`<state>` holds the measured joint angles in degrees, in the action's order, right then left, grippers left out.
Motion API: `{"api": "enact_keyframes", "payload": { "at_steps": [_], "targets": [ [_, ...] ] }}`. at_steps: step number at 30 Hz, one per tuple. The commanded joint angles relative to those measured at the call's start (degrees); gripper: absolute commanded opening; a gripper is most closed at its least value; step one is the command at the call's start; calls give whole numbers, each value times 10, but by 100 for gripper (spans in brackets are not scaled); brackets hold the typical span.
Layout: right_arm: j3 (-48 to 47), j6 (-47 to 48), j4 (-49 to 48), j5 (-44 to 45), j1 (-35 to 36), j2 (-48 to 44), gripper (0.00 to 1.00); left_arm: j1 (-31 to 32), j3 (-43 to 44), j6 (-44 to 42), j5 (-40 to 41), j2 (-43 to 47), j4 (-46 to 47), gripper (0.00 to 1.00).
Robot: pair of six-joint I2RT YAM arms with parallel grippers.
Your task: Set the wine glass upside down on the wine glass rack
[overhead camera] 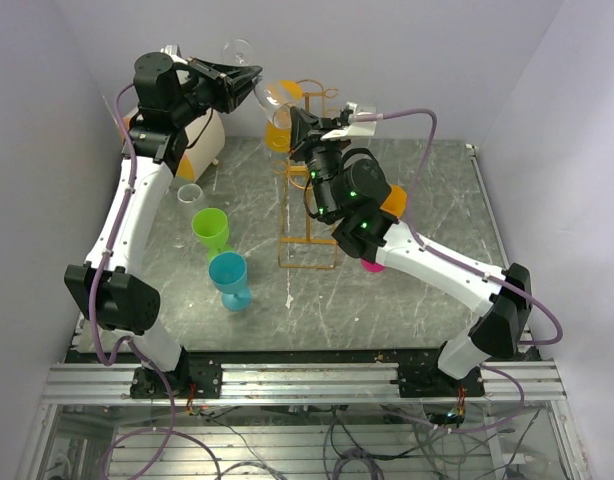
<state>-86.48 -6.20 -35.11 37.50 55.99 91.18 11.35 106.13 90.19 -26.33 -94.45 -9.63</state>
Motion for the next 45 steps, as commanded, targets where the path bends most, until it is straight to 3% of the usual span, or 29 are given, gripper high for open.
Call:
{"api": "enact_keyframes", "payload": {
  "at_steps": [1, 2, 4, 8, 11, 13, 18, 26, 32, 35, 42, 45],
  "targets": [
    [-19, -2, -1, -37, 8, -6, 7, 7, 8, -80, -27, -1, 37, 7],
    [-17, -6, 7, -47, 8, -9, 12, 5, 10, -99, -32, -2, 45, 7],
    [-12, -11, 20, -65, 8, -14, 14, 0, 7, -132, -43, -2, 66, 7],
    [20, -14, 13, -112, 9, -28, 9, -10, -17, -130, -70, -3, 124, 7],
    [38, -15, 9, -147, 9, -33, 11, -13, -35, -108, -87, -6, 190, 7],
    [48, -17, 12, -160, 9, -38, 22, -13, -25, -127, -99, -9, 214, 7],
    [83, -16, 21, -165, 9, -67, 63, -13, 31, -270, -121, -4, 172, 7],
    [103, -21, 79, -181, 9, -111, 85, -27, 48, -398, -178, 13, 117, 7],
    [112, -33, 141, -178, 9, -163, 89, -56, 119, -658, -187, 37, -77, 7],
    [117, -35, 161, -166, 9, -188, 89, -92, 112, -735, -176, 62, -115, 7],
    [104, -37, 234, -127, 9, -203, 89, -133, 3, -863, -144, 109, -80, 7],
    [76, -67, 300, -30, 9, -183, 91, -128, -44, -892, -130, 105, -40, 7]
  ]
}}
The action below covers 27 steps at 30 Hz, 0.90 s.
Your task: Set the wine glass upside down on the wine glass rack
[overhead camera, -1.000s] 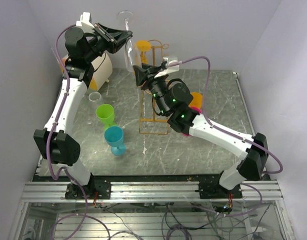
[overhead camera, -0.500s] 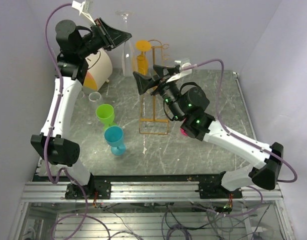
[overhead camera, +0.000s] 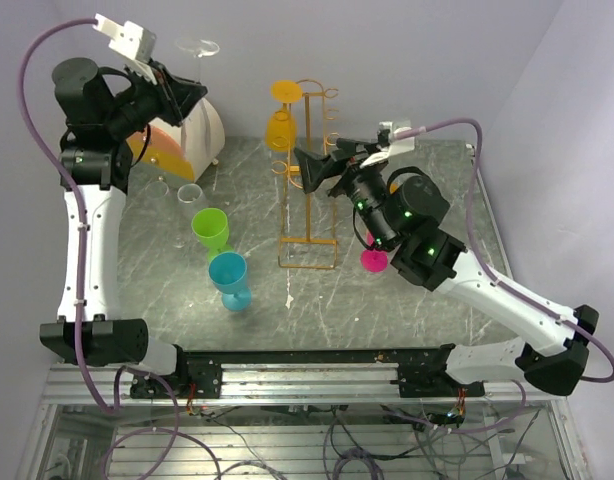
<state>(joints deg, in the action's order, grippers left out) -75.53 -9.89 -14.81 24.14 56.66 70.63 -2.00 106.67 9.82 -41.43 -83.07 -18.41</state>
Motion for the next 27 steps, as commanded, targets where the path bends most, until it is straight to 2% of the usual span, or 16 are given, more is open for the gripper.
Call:
{"api": "enact_keyframes", "payload": {
  "at_steps": [1, 2, 4, 6, 7, 9, 12, 17, 21, 27],
  "targets": [
    [-44, -41, 123, 141, 1, 28, 92, 10, -55, -98, 25, -21, 55, 7],
    [-59, -50, 154, 181, -1, 35, 92, 15, -58, -109, 26, -31, 61, 7],
    [-136, -109, 289, 248, -26, 62, 93, 22, -71, -131, 34, -44, 77, 7],
    [-183, -209, 431, 248, -88, 74, 93, 47, -97, -152, 47, -50, 106, 7],
    [-171, -241, 462, 226, -123, 62, 92, 55, -113, -160, 53, -53, 124, 7],
    [-111, -267, 451, 168, -185, 12, 86, 64, -140, -171, 47, -59, 166, 7],
    [-54, -287, 451, 127, -239, -43, 85, 74, -168, -180, 35, -75, 228, 7],
    [-19, -300, 496, 123, -245, -66, 86, 94, -133, -208, 13, -127, 238, 7],
    [19, -304, 497, 120, -245, -112, 87, 108, -138, -221, 15, -149, 277, 7],
    [24, -308, 519, 128, -246, -141, 86, 119, -105, -233, 14, -197, 260, 7]
  ]
}}
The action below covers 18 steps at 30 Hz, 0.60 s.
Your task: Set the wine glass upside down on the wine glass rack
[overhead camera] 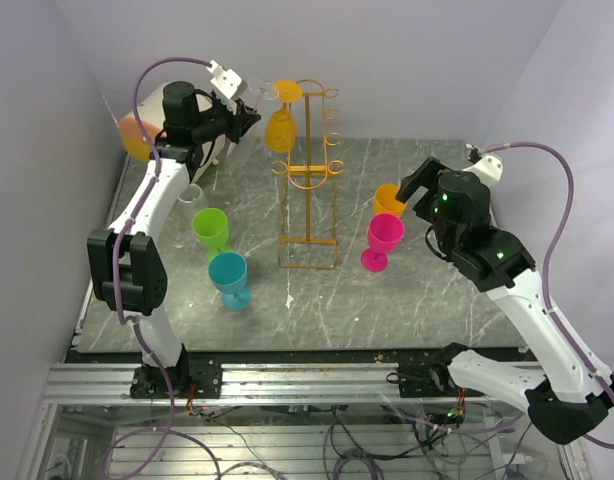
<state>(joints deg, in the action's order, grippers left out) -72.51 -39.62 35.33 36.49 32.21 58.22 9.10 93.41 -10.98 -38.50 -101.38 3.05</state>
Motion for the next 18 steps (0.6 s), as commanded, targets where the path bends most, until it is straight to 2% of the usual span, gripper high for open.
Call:
{"api": "enact_keyframes", "payload": {
  "at_steps": [1, 18],
  "targets": [
    [-10, -11, 21, 6, -1, -17, 86, 10, 26, -27, -13, -17, 49, 7],
    [-16, -16, 43, 16, -1, -24, 88, 47, 15, -17, 4, -39, 77, 7]
  ]
}}
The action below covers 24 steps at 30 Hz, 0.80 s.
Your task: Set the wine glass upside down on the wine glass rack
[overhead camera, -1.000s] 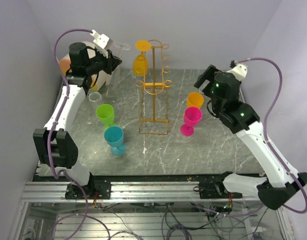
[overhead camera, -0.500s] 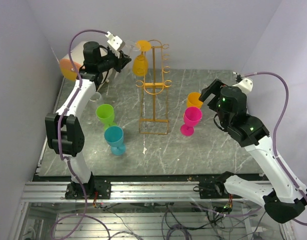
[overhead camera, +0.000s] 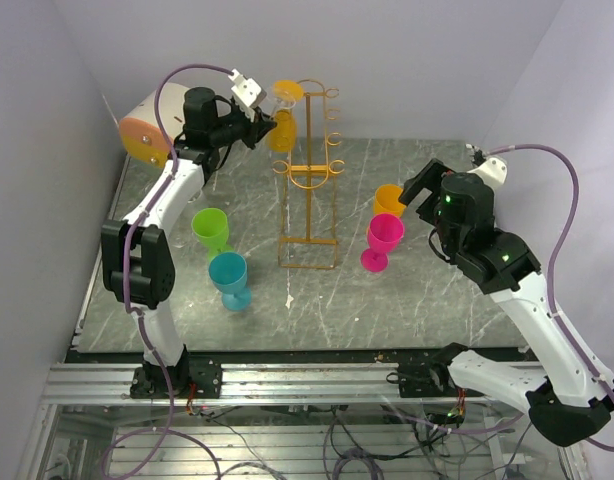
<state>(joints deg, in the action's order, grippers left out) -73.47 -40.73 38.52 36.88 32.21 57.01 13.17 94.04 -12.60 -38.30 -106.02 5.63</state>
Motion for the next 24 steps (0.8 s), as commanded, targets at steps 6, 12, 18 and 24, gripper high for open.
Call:
{"api": "enact_keyframes", "payload": {
  "at_steps": [6, 12, 18, 24],
  "targets": [
    [1, -3, 8, 10, -2, -11, 89, 6, -2, -8, 2, 15, 47, 7],
    [8, -5, 7, 6, -2, -13, 89, 7, -13, -9, -1, 24, 40, 7],
    [13, -6, 8, 6, -2, -21, 89, 7, -25, -20, -2, 34, 32, 7],
    [19, -8, 8, 2, -1, -23, 90, 8, -30, -10, -10, 35, 37, 7]
  ]
}}
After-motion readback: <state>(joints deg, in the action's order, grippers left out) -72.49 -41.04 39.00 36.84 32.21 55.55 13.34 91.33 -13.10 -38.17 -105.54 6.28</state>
